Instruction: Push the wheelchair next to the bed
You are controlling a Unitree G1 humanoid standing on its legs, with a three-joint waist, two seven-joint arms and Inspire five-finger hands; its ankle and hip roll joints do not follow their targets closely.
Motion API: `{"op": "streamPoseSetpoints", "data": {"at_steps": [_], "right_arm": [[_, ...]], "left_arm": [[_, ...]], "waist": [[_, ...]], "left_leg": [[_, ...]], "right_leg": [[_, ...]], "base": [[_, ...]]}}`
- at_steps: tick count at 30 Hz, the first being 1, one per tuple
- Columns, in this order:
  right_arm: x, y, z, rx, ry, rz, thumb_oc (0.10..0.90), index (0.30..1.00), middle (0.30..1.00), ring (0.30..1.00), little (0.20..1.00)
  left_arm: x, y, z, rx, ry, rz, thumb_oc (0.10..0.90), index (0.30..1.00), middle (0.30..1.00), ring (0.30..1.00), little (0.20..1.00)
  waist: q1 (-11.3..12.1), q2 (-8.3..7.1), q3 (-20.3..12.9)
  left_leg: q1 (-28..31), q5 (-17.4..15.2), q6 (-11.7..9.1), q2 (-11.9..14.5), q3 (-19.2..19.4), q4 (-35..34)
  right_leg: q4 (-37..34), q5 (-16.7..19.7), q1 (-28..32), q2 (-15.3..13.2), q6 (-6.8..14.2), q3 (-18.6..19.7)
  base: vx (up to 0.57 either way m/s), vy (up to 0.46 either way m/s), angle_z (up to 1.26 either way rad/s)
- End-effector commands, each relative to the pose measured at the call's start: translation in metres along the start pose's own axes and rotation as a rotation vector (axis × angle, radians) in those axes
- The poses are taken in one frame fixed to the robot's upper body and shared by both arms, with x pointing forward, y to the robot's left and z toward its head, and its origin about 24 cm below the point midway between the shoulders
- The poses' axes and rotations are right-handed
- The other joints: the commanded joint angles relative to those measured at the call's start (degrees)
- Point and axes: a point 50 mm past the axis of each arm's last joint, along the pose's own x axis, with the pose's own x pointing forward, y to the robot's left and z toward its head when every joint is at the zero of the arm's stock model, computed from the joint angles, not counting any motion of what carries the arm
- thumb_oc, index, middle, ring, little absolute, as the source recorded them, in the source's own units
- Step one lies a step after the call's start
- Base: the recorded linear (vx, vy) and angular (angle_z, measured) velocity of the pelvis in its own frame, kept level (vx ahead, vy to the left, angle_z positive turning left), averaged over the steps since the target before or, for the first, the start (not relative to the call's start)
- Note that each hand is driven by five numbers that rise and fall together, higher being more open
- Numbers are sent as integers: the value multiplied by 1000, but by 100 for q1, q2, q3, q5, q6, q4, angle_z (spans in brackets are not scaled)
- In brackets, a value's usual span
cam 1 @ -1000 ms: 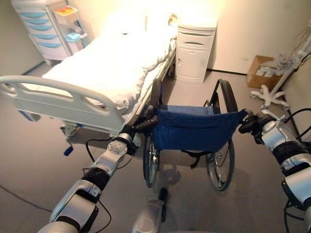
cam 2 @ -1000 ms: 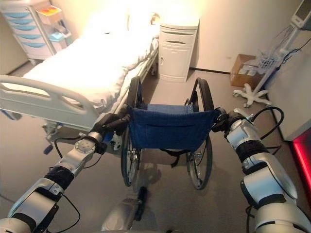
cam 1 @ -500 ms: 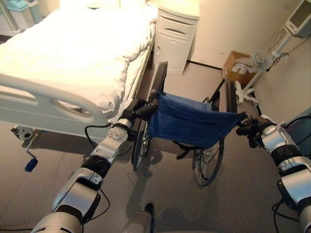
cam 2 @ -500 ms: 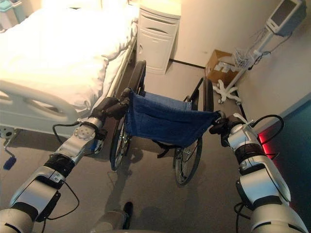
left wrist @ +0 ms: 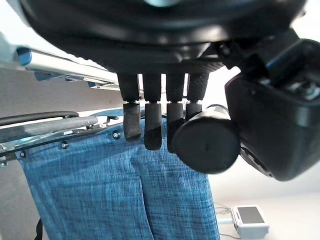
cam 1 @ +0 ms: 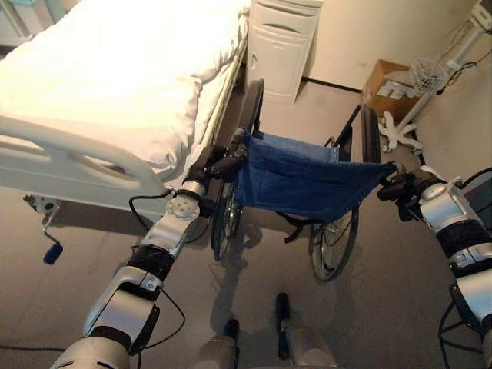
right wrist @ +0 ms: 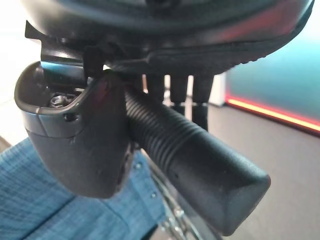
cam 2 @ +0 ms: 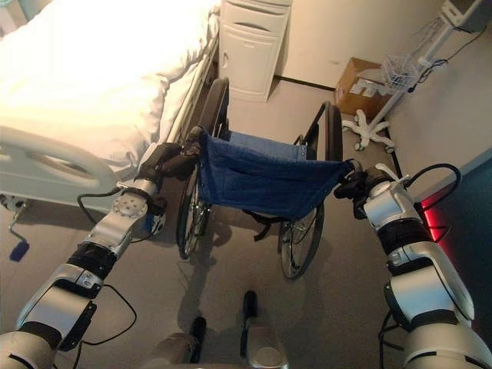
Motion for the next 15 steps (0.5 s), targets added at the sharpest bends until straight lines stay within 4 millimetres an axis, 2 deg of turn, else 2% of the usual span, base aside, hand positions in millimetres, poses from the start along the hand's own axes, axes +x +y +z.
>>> {"op": "streamPoseSetpoints", "data": {"at_steps": [1,2,4,5,6,7,9,10,11,13,15], "right_arm": [[3,74,6,-57,-46,359,400,300,300,300,300],[3,71,3,-54,-39,363,400,300,300,300,300],[4,68,2,-44,-49,351,400,300,300,300,300],[4,67,2,-45,-50,349,400,300,300,300,300],[4,65,1,-50,-51,345,400,300,300,300,300],[4,65,1,-49,-52,344,400,300,300,300,300],[5,67,-4,-57,-47,339,400,300,300,300,300],[5,67,-4,-58,-47,340,400,300,300,300,300],[6,70,-5,-59,-47,346,400,300,300,300,300],[6,76,-7,-64,-51,346,400,300,300,300,300],[5,82,-2,-71,-57,347,400,300,300,300,300]], "left_arm": [[-29,12,-65,127,248,23,400,300,300,300,300],[-27,12,-64,132,244,19,400,300,300,300,300],[-23,14,-58,125,231,32,400,300,300,300,300],[-23,14,-58,124,230,34,400,300,300,300,300],[-20,15,-55,114,223,37,400,300,300,300,300],[-20,15,-55,112,222,37,400,300,300,300,300],[-20,14,-57,89,221,30,400,300,300,300,300],[-20,14,-58,87,222,29,400,300,300,300,300],[-21,13,-60,76,228,29,400,300,300,300,300],[-24,13,-65,67,238,31,400,300,300,300,300],[-25,12,-67,74,245,25,400,300,300,300,300]], "waist": [[366,250,127],[323,273,141],[241,339,119],[229,354,114],[165,413,80],[158,418,77],[37,491,-13],[26,497,-21],[-9,511,-71],[23,508,-118],[192,517,-29]], "left_leg": [[1275,-551,-537,1055,724,469],[1249,-255,-615,1245,850,513],[1348,103,-763,1437,991,441],[1369,145,-779,1455,992,416],[1381,397,-833,1510,1012,420],[1382,416,-839,1516,1011,423],[1491,875,-924,1647,1021,591],[1501,917,-933,1665,1018,615],[1531,1106,-955,1695,966,756],[1441,1266,-927,1602,817,975],[997,1277,-821,1476,737,856]], "right_leg": [[629,655,-950,-276,-169,-235],[588,615,-801,-261,-237,-323],[586,492,-685,-207,-309,-505],[601,467,-684,-191,-325,-523],[631,367,-654,-139,-414,-573],[632,359,-649,-134,-422,-579],[677,221,-602,-70,-561,-599],[682,206,-594,-61,-576,-599],[698,142,-557,-15,-635,-569],[723,17,-436,70,-709,-501],[724,-164,-99,242,-744,-361]], "base": [[513,-184,43],[450,-190,34],[422,-164,41],[365,-81,43],[217,-29,40],[329,-17,30],[357,-4,27],[366,-6,27],[361,-16,28],[428,-19,30],[412,3,8]]}}
